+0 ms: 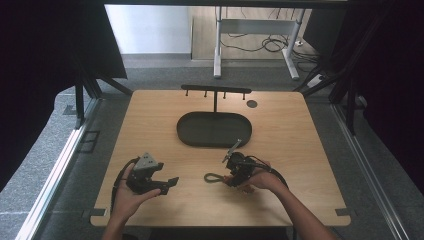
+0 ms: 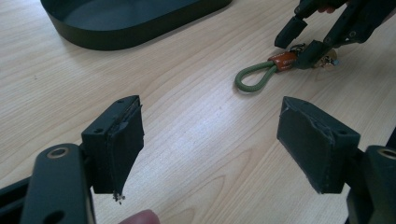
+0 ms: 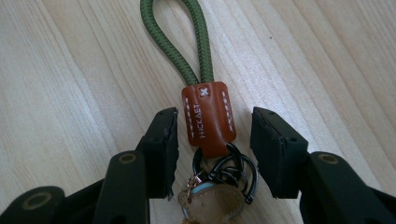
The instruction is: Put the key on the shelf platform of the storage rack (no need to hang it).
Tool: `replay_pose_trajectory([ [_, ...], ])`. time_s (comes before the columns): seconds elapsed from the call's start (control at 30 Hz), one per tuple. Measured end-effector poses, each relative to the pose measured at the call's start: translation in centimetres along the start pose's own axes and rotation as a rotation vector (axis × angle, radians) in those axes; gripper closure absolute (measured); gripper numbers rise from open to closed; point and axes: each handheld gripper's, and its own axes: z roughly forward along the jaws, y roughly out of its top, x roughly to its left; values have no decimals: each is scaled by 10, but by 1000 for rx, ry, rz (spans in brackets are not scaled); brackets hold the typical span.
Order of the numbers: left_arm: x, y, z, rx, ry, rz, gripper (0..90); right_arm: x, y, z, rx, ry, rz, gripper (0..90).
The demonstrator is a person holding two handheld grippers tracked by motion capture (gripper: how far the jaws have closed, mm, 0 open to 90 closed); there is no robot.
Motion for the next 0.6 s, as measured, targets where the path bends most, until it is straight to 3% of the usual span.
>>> replay_pose_trajectory([
  [0.27,-2,1,0,2,-5,8,231,1,1,4,5,2,-12,557],
  [0.6,-2,0,2,3,-4,2,231,5,1,4,18,-50,-45,650],
])
